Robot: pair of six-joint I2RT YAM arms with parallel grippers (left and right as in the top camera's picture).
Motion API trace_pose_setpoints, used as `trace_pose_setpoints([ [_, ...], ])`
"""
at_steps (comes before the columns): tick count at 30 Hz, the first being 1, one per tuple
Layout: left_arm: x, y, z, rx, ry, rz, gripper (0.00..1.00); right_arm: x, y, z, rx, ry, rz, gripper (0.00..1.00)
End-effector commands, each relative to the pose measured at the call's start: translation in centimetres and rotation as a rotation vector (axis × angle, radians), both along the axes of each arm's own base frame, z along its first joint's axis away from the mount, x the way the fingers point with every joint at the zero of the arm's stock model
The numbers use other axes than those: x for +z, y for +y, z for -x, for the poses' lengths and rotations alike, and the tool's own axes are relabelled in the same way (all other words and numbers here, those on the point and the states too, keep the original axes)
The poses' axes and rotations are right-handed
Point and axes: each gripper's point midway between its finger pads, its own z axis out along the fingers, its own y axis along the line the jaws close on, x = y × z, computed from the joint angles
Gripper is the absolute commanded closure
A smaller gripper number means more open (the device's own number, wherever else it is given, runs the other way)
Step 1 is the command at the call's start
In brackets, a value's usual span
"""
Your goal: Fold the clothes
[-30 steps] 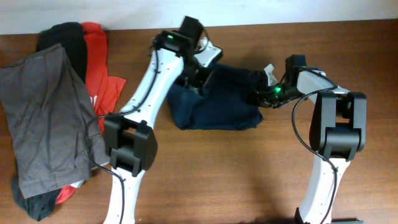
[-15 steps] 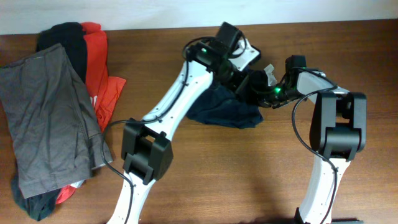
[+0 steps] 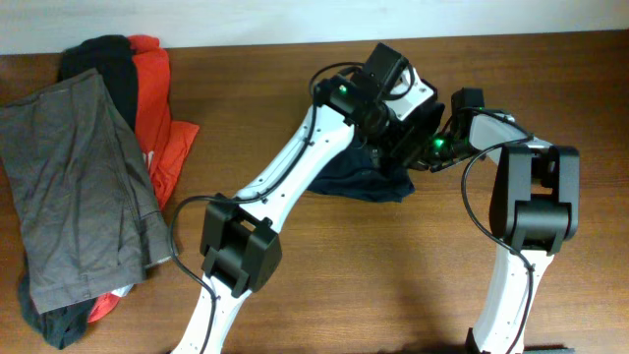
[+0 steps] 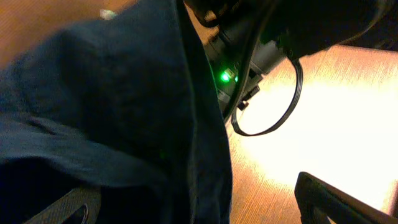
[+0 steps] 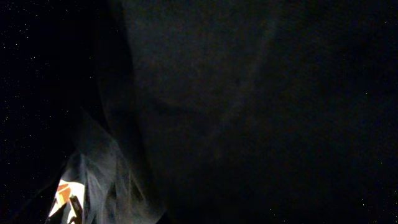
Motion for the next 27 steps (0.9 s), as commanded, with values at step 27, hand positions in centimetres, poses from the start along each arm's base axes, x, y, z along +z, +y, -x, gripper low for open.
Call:
trace_pose_setpoints([
  [27, 14.9, 14.5, -7.4, 0.317, -0.291, -0.023, 0.01, 21.1, -6.0, -6.2, -0.068, -0.239, 0.170, 0.96],
])
